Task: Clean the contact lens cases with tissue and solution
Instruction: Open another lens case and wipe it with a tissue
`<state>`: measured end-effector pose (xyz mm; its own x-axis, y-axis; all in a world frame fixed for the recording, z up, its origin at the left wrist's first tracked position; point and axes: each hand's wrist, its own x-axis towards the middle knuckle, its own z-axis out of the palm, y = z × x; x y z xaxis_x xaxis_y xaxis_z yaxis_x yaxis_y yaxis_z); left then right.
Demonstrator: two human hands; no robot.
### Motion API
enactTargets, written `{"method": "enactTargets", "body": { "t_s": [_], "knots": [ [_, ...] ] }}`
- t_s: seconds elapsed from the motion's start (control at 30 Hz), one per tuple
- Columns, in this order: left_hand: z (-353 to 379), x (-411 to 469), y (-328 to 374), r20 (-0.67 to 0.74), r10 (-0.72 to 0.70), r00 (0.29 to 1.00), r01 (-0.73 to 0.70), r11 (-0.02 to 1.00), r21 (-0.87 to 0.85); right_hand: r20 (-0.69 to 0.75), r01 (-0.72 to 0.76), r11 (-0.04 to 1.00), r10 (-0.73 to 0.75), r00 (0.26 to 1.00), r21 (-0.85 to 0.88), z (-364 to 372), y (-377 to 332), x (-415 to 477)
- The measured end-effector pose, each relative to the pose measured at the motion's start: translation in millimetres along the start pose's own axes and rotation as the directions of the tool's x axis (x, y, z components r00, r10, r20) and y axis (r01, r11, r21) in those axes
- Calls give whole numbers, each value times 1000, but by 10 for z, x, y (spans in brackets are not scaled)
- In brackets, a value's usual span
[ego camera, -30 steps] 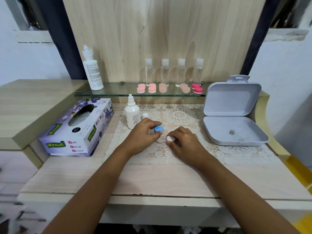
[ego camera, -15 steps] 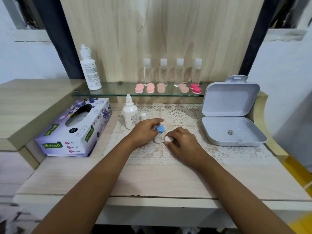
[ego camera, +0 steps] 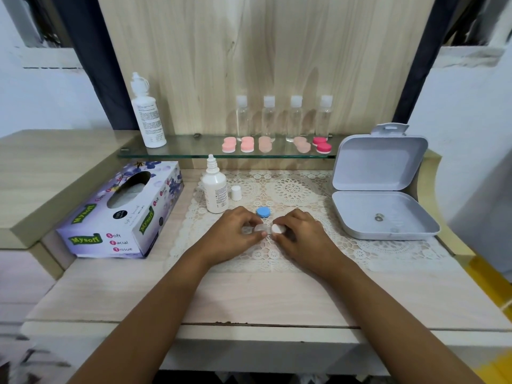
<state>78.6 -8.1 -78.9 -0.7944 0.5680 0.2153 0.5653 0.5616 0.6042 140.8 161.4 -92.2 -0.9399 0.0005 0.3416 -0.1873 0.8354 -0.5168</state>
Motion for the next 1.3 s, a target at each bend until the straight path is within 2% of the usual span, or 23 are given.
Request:
{"method": "enactTargets", "body": {
  "t_s": [0.27,0.43,0.77,0.9,1.03,1.3],
  "knots": [
    [67,-22,-70,-54,101,993,-98,994,53,-20,-89,995,90,996,44,-15,-34,12],
    [84,-24,-63,-80,158,984,-152,986,70,-20,-50,997,51,998,56,-11,-35,35],
    [96,-22,-68,-91,163,982,-158,986,57,13,81,996,-82,997,46,-12,15,-19],
    [101,-23,-78,-93,156,983,-152,987,48,28,25,999,-26,999,36,-12,-44,-48],
    [100,-21,-72,-92,163,982,-159,986,53,-26,-18,998,20,999,55,-18,-52,-18],
    [101,-29,-68,-109,167,980,-164,986,36,12,33,998,-34,999,59,-24,-47,-36]
  ]
}}
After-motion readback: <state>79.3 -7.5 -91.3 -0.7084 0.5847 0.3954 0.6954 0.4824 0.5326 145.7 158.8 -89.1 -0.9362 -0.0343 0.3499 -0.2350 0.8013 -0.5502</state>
